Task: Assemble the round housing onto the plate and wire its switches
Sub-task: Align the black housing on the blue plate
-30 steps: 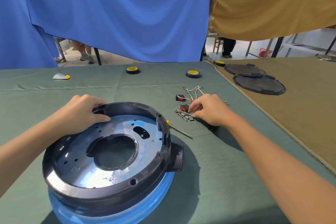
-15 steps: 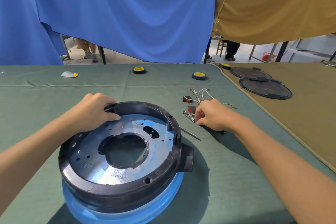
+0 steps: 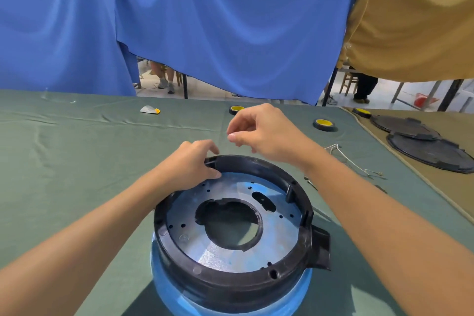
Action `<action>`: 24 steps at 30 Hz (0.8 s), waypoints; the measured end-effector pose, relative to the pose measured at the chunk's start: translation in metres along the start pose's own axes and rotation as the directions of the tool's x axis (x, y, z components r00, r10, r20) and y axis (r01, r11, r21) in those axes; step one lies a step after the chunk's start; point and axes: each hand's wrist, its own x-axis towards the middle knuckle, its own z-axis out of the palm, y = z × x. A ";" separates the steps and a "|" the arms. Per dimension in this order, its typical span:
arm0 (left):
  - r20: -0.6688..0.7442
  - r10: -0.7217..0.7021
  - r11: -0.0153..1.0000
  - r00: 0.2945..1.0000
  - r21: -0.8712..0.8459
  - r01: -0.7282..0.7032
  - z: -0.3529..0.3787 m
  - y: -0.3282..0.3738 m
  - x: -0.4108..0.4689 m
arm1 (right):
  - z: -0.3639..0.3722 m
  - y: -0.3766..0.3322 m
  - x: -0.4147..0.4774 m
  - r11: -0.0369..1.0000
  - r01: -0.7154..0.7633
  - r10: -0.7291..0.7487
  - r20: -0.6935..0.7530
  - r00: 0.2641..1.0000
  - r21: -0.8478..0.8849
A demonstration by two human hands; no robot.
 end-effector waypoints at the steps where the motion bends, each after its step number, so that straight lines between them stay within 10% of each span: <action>1: 0.001 -0.004 1.000 1.000 -0.021 0.004 0.000 -0.001 0.000 | 0.005 -0.001 0.006 1.000 -0.007 0.007 0.024 1.000 0.009; 24: 0.001 -0.002 0.996 1.000 -0.084 0.002 0.001 -0.002 0.002 | 0.039 0.002 0.024 0.987 -0.035 0.060 0.161 0.985 -0.155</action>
